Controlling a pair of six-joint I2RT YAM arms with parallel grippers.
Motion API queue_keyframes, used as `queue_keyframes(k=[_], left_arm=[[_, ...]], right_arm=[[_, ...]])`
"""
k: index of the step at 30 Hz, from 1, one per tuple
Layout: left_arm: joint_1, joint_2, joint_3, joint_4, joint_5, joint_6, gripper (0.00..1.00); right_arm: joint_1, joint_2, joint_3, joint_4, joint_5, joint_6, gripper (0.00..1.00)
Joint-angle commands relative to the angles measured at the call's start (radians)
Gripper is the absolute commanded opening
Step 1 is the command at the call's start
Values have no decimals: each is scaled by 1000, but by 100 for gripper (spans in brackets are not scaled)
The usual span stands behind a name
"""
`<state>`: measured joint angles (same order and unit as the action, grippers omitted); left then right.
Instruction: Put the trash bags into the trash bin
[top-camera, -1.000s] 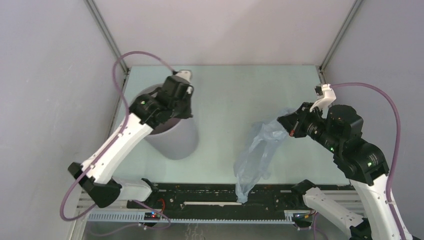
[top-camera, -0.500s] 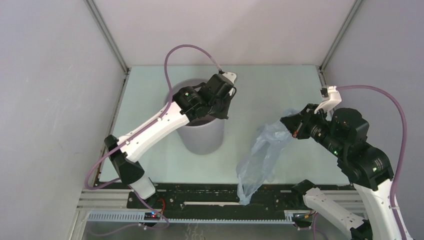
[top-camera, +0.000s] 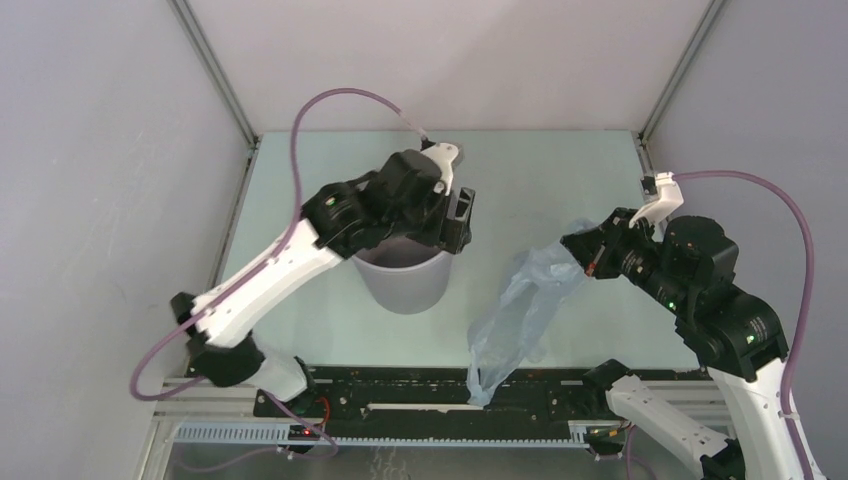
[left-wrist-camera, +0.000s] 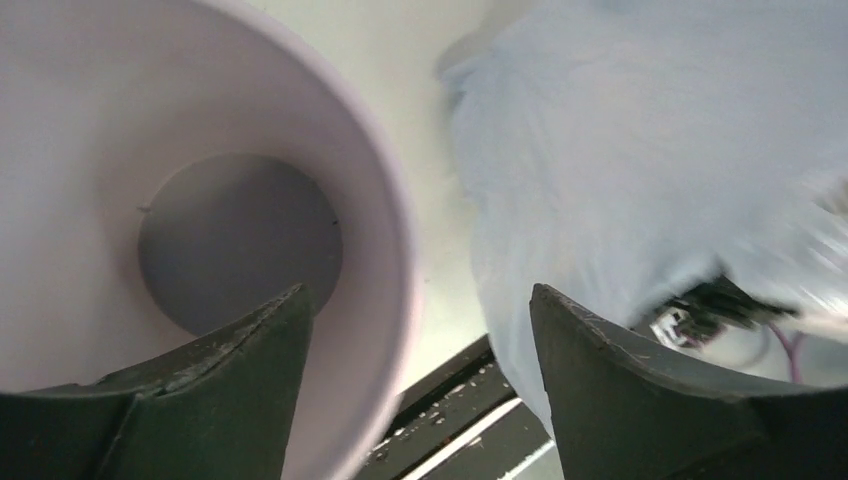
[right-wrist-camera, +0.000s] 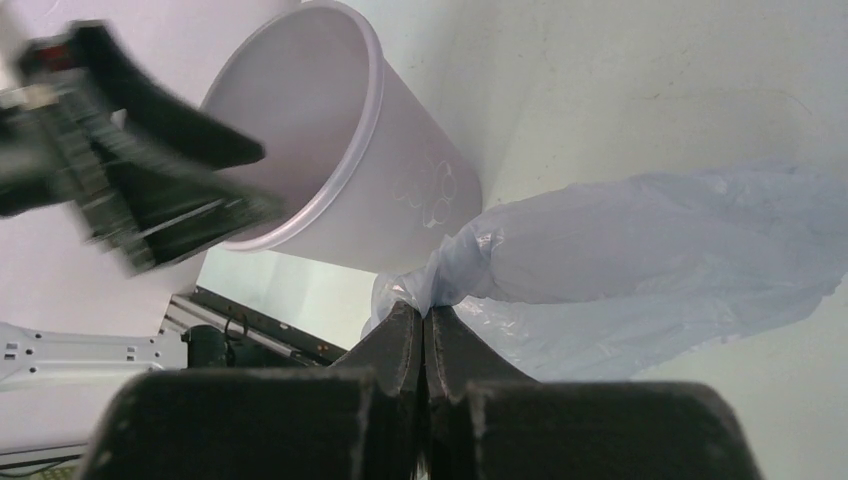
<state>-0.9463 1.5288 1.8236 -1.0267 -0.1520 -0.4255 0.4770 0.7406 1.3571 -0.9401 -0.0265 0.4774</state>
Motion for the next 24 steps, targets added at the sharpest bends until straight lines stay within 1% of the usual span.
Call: queue_keyframes(k=[1,2,3,5,7,11,13,16,20,24], left_arm=[[-157,-202,-7,55,-42,-23,86],[-209,-231,-46,84,-78,-26,88],[-259,-257,-99,117,-107,-32,94],[-337,-289,-202,174,-138,-57,97],[-388,-291,-281,207,-132,-89,100],[-490,-233,-284,191,-126,-86,100],[-512,-193,-267,149,-129,-92,100],[-513,-148,-277,115,-126,-140,100],[-513,-131,-335,113,-133,-211,100],[-513,-156,-410,112,-132,-285,100]], right_arm=[[-6,8,52,14,8,5,0],[-6,12,60,14,13,10,0],[-6,17,66,14,19,17,0],[-6,32,83,14,26,32,0],[-6,46,102,15,27,45,0],[-6,64,123,30,27,57,0],[-6,69,130,43,27,59,0],[-6,82,150,46,27,66,0],[-6,90,166,46,22,65,0],[-6,86,163,37,27,60,0]])
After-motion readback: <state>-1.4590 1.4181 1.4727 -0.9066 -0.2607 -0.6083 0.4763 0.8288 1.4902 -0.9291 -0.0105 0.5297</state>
